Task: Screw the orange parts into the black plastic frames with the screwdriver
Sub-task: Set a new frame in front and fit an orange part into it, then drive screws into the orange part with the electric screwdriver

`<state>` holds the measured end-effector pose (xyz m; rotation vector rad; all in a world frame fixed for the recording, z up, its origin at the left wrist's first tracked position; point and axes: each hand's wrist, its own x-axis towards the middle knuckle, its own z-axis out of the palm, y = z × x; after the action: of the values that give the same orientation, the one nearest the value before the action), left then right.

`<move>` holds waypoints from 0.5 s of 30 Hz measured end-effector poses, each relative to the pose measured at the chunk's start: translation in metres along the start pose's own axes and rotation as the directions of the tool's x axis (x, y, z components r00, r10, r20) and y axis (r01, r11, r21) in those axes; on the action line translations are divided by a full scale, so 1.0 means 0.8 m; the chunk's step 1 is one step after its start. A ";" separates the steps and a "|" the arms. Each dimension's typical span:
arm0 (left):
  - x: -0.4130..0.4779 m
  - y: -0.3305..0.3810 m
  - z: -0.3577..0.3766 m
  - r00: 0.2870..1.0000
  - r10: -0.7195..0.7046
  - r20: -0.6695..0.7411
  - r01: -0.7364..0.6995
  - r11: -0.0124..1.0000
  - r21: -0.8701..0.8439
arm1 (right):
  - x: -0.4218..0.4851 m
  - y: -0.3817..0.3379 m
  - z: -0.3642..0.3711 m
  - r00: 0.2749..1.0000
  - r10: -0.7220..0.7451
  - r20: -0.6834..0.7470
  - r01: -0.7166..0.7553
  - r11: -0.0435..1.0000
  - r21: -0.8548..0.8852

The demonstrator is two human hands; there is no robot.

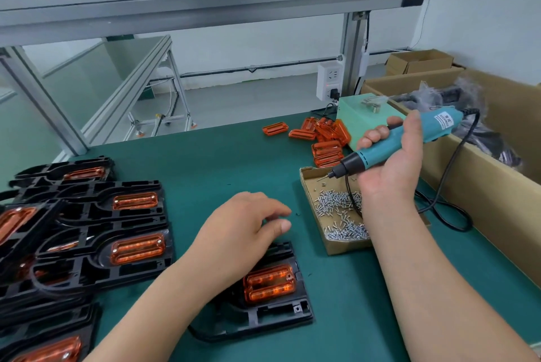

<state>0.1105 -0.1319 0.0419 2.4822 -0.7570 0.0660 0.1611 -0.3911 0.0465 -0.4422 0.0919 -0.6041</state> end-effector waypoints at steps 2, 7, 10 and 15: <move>0.017 0.019 -0.001 0.997 0.071 0.021 -0.072 0.997 0.007 | 0.002 -0.002 0.000 1.000 -0.007 -0.006 0.007 1.000 0.007; 0.076 0.067 0.008 0.945 0.267 0.188 -0.305 0.928 0.214 | 0.005 -0.003 -0.003 1.000 -0.027 -0.002 0.027 1.000 0.009; 0.101 0.092 0.022 0.902 0.295 0.314 -0.408 0.819 0.404 | 0.007 -0.005 -0.005 0.999 -0.048 -0.003 0.048 0.999 -0.020; 0.115 0.106 0.043 0.890 0.241 0.386 -0.435 0.703 0.563 | 0.011 -0.008 -0.008 0.992 -0.100 -0.071 0.097 0.994 -0.047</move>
<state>0.1393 -0.2546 0.0716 2.9834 -1.5457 0.1197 0.1637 -0.4032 0.0440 -0.4688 0.1541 -0.7164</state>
